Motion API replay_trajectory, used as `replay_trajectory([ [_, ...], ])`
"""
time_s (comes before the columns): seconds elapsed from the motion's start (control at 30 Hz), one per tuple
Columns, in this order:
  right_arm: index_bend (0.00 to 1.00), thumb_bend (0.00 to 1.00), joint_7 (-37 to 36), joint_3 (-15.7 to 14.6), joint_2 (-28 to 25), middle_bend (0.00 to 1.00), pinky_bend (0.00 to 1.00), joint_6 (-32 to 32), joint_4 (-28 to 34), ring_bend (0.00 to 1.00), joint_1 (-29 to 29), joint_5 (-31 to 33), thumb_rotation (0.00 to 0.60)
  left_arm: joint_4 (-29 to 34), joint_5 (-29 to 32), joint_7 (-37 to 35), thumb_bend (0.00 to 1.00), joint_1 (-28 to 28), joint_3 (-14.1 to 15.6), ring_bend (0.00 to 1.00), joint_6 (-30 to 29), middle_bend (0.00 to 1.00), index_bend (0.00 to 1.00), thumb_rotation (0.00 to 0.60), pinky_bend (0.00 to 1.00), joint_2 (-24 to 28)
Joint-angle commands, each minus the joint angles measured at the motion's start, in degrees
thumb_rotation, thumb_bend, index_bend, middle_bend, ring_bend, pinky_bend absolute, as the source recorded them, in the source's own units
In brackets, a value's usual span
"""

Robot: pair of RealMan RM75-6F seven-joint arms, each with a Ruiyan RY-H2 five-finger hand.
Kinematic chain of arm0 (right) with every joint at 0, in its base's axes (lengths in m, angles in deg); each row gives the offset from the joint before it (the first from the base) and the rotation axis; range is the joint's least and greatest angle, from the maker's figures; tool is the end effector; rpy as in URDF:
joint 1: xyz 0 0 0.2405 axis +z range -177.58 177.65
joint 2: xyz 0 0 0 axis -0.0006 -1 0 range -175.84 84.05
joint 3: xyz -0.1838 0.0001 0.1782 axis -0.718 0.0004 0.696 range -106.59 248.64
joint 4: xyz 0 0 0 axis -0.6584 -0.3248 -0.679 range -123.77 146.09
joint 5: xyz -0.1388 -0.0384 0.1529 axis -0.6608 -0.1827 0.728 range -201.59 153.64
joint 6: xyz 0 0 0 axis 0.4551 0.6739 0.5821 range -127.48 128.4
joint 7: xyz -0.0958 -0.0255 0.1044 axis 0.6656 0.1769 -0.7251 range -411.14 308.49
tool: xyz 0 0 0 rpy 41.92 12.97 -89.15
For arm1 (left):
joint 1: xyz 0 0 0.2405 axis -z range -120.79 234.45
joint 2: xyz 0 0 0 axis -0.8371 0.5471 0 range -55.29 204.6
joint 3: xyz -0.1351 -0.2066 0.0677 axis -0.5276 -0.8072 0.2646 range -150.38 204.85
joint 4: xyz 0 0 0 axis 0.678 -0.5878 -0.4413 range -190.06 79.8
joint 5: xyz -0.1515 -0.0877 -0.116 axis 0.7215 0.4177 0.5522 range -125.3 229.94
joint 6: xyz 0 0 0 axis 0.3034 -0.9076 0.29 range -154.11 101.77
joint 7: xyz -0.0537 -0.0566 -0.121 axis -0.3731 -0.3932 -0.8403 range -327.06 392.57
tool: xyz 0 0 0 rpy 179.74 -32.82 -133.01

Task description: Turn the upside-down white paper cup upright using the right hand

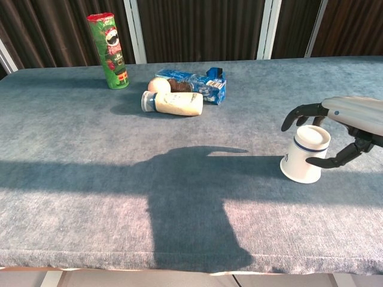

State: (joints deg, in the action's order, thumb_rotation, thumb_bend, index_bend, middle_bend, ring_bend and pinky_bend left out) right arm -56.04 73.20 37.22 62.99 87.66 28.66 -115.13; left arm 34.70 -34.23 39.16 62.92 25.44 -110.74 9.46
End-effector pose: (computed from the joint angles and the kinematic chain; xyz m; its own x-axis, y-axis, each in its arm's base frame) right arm -0.2389 -0.2875 0.0163 0.4171 -0.2595 0.8710 -0.8543 -0.4390 0.2783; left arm -0.3149 0.1845 0.1529 0.5191 0.0147 0.8546 0.8544 -0.0380 -0.5183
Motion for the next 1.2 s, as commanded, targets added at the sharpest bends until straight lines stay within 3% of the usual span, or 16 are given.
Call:
replay_trajectory([
  [0.03,0.45,0.50,1.09,0.09,0.34,0.36,0.47,0.24,-0.12,0.32,-0.15,0.67,0.600,0.05,0.17,0.10,0.38,0.02,-0.05,0.44,0.09,0.50,0.41,0.600,0.46,-0.02],
  [0.27,0.53,0.61,3.81,0.43,1.68,0.43,0.55,1.61,-1.34,0.41,-0.78,2.04,0.600,0.33,0.66,0.36,0.38,0.03,-0.11,0.44,0.38,0.50,0.41,0.600,0.46,0.03],
  [0.53,0.71,0.74,3.23,1.01,4.09,0.56,0.67,5.37,-3.68,0.56,-2.04,2.34,0.600,0.49,0.92,0.57,0.38,0.05,-0.21,0.45,0.46,0.51,0.41,0.600,0.46,0.06],
  [0.63,0.73,0.75,-3.19,0.84,5.35,0.58,0.68,8.36,-5.42,0.58,-2.61,0.73,0.600,0.56,1.04,0.71,0.38,0.09,-0.27,0.45,0.51,0.51,0.41,0.600,0.46,0.04],
  [0.8,0.74,0.75,-20.58,0.10,8.25,0.58,0.68,13.78,-11.05,0.58,-3.08,-2.62,0.600,0.63,1.17,0.96,0.38,0.06,-0.29,0.46,0.50,0.51,0.41,0.600,0.46,0.00],
  [0.97,0.73,0.75,-39.35,-2.48,10.97,0.58,0.68,13.35,-18.20,0.58,-2.17,-4.61,0.600,0.67,1.15,1.06,0.38,0.11,-0.28,0.46,0.55,0.51,0.41,0.600,0.46,-0.06],
  [1.07,0.70,0.75,-45.94,-4.61,11.95,0.58,0.67,11.45,-22.15,0.56,-1.18,-5.93,0.600,0.62,1.10,1.12,0.38,0.15,-0.28,0.46,0.57,0.51,0.41,0.600,0.46,-0.10],
  [1.2,0.68,0.75,-49.24,-6.55,12.69,0.58,0.62,10.61,-25.68,0.51,-0.49,-7.37,0.600,0.60,1.22,1.02,0.38,0.13,-0.33,0.46,0.55,0.51,0.41,0.600,0.46,-0.08],
])
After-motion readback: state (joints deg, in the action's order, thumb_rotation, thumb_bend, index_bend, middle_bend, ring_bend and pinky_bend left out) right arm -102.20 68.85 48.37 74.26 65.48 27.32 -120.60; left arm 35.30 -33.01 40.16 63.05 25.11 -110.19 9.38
